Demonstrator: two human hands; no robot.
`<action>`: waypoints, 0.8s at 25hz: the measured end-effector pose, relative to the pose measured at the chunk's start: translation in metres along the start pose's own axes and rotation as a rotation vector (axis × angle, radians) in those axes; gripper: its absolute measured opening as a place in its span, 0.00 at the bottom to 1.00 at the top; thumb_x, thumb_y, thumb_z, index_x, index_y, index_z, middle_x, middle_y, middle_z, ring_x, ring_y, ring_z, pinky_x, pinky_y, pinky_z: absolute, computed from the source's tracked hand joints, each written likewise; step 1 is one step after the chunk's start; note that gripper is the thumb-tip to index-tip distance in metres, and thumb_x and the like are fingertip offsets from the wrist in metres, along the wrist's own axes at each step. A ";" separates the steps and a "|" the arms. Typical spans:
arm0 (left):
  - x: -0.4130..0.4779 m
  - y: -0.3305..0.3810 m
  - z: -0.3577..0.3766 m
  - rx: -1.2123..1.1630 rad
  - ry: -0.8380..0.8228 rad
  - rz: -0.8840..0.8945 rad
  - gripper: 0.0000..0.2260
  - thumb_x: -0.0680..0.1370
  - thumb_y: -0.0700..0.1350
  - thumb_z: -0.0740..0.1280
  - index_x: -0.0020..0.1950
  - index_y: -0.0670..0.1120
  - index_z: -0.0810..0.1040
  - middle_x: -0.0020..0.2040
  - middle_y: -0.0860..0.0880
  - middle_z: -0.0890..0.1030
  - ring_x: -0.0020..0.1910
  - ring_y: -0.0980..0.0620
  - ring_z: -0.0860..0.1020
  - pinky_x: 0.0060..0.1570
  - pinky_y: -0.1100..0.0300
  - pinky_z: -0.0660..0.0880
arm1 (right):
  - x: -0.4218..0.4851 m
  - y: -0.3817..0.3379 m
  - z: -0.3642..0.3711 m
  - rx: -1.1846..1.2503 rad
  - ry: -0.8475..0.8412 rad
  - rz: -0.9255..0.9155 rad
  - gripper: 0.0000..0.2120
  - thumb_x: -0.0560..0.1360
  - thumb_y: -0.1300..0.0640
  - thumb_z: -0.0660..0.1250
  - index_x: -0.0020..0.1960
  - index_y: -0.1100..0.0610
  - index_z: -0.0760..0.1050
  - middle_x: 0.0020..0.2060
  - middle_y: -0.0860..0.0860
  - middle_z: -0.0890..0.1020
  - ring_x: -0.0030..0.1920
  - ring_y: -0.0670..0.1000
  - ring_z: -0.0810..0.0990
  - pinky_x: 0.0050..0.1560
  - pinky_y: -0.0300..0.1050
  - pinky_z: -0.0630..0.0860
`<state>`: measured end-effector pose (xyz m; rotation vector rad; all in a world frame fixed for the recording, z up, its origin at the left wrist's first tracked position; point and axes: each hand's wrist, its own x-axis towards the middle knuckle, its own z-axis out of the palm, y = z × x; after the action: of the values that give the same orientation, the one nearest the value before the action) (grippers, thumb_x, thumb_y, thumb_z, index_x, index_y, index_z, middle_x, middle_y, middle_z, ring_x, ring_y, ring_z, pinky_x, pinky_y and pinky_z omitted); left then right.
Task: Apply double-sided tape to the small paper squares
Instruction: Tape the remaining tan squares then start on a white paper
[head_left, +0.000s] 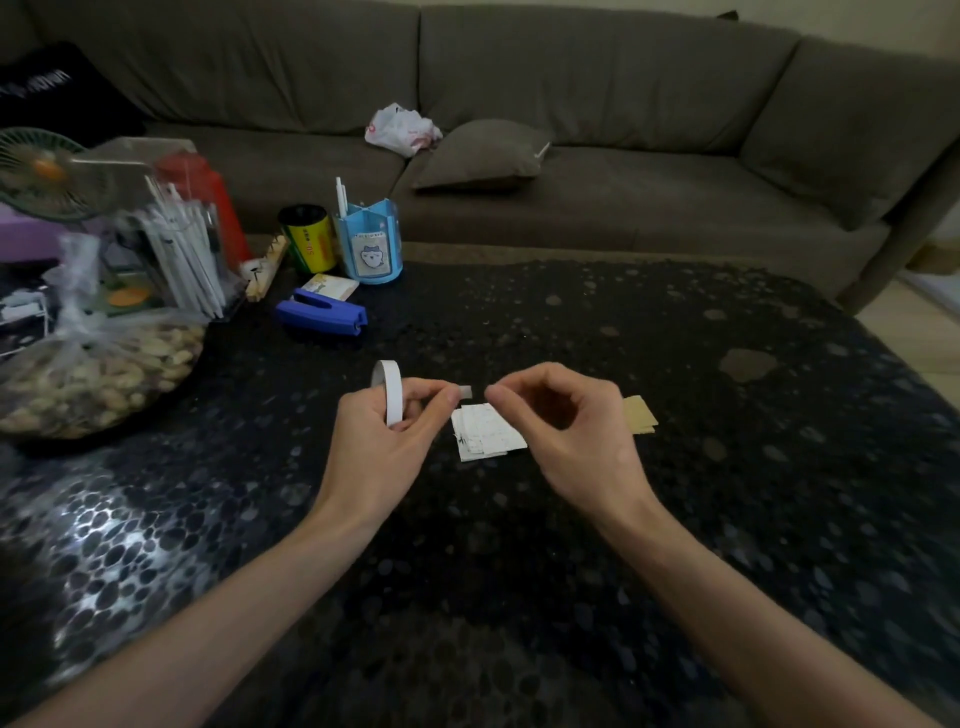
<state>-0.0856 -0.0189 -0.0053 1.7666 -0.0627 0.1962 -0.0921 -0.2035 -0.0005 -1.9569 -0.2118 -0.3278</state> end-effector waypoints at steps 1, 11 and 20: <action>0.001 -0.002 0.000 -0.003 -0.018 -0.012 0.04 0.79 0.45 0.73 0.51 0.52 0.87 0.44 0.38 0.85 0.47 0.36 0.83 0.53 0.47 0.82 | 0.000 0.000 -0.002 -0.005 -0.005 -0.009 0.04 0.79 0.54 0.74 0.53 0.48 0.84 0.45 0.42 0.85 0.49 0.42 0.84 0.50 0.38 0.80; -0.003 -0.001 0.001 0.054 -0.140 0.064 0.10 0.80 0.36 0.71 0.56 0.48 0.87 0.28 0.48 0.69 0.28 0.57 0.69 0.42 0.72 0.74 | -0.003 -0.002 -0.002 -0.203 0.011 -0.103 0.05 0.78 0.56 0.76 0.53 0.51 0.86 0.44 0.42 0.86 0.47 0.42 0.84 0.49 0.42 0.83; -0.002 0.002 -0.001 0.082 -0.209 0.085 0.12 0.80 0.36 0.71 0.57 0.52 0.87 0.28 0.47 0.71 0.31 0.50 0.72 0.48 0.52 0.83 | -0.006 -0.002 -0.001 -0.316 0.050 -0.184 0.06 0.77 0.56 0.77 0.54 0.51 0.86 0.45 0.42 0.86 0.45 0.40 0.84 0.48 0.41 0.83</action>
<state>-0.0885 -0.0183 -0.0036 1.8624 -0.2847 0.0756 -0.0983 -0.2041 -0.0001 -2.2423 -0.3242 -0.5572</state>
